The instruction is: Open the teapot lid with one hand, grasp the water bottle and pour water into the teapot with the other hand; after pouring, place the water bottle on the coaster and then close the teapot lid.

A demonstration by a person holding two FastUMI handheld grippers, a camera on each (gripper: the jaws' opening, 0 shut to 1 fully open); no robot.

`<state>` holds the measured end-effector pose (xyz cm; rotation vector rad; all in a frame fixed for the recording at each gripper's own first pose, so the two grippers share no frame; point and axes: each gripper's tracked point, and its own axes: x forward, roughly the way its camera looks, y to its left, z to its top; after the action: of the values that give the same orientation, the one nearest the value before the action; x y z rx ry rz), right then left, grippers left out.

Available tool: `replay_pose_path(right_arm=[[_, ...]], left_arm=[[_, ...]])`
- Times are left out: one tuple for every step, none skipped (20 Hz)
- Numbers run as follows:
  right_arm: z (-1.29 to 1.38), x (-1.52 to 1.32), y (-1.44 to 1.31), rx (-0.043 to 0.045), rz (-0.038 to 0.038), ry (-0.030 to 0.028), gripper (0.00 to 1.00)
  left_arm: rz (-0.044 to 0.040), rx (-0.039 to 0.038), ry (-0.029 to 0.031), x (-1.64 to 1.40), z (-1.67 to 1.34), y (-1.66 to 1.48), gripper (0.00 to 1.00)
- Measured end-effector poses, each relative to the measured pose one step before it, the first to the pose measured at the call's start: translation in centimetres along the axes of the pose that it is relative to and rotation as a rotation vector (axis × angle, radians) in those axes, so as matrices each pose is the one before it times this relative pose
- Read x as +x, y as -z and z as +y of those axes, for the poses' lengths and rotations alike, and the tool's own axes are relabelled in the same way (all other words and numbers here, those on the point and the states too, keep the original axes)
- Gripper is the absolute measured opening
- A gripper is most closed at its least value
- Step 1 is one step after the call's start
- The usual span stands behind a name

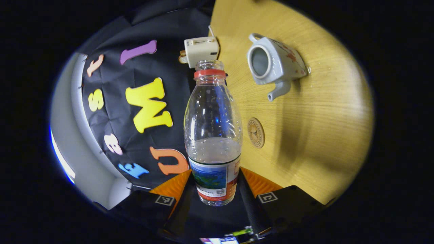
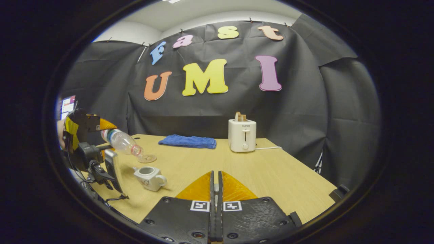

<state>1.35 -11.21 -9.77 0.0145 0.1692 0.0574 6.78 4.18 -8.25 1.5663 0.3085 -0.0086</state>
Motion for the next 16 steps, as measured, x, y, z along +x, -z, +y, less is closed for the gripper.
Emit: replay_pose_path(right_arm=[[0.021,-0.155,-0.241,0.00213,-0.00398,0.00313,0.00],[-0.029,-0.014,-0.217,-0.00034,-0.00249,0.00310,0.00],[-0.037,-0.127,-0.015,-0.00129,-0.00043,0.00290,0.00],[0.075,-0.082,-0.183,-0.00242,0.00141,0.00182,0.00],[0.042,-0.082,-0.145,0.00080,-0.00192,0.00358,0.00],[0.154,-0.037,-0.222,-0.00136,-0.00235,0.00094,0.00],[0.220,-0.063,-0.117,-0.00221,-0.00341,0.00083,0.00],[0.296,-0.082,-0.177,-0.00217,-0.00213,-0.00026,0.00],[0.274,-0.046,0.036,-0.00129,0.00062,-0.00327,0.00],[0.351,-0.041,-0.047,0.00051,0.00264,-0.00402,0.00],[0.397,-0.032,-0.022,0.00095,0.00187,-0.00346,0.00],[0.336,-0.073,-0.133,-0.00102,-0.00076,-0.00155,0.00],[0.179,-0.031,-0.051,-0.00351,-0.00105,-0.00088,0.02],[0.135,-0.136,-0.075,-0.00265,-0.00242,0.00099,0.00],[0.075,-0.079,-0.003,-0.00202,-0.00045,0.00070,0.00],[-0.037,-0.049,-0.005,0.00014,0.00059,0.00296,0.00]], left_arm=[[0.01453,-0.12007,0.04763,-0.103,-1.400,0.634,0.74],[0.01239,-0.11550,0.04115,-0.058,-1.058,0.586,0.74],[0.00949,-0.10579,0.03404,-0.014,-0.604,0.615,0.74],[0.00486,-0.09345,0.01823,0.022,-0.337,0.467,0.74],[0.00040,-0.08932,0.00526,-0.228,-0.038,0.337,0.74],[-0.01178,-0.08641,-0.00326,-0.122,0.167,0.108,0.75],[-0.01313,-0.08583,-0.00484,-0.044,0.191,0.008,0.75],[-0.01753,-0.08091,0.00242,0.049,0.182,-0.283,0.75],[-0.01632,-0.08031,-0.00088,0.076,0.322,-0.346,0.75],[-0.02150,-0.07857,0.00558,0.258,0.290,-0.596,0.75],[-0.02901,-0.07180,0.01058,0.213,0.016,-1.085,0.75],[-0.03022,-0.05973,0.00572,0.249,0.136,-1.179,0.75],[-0.02965,-0.05113,0.00660,0.317,0.014,-1.235,0.75],[-0.03074,-0.04849,0.00960,0.629,-0.093,-1.301,0.75],[-0.02703,-0.04695,0.01209,0.855,-0.182,-1.026,0.75],[-0.02224,-0.04799,0.01453,0.904,-0.339,-0.729,0.75]])
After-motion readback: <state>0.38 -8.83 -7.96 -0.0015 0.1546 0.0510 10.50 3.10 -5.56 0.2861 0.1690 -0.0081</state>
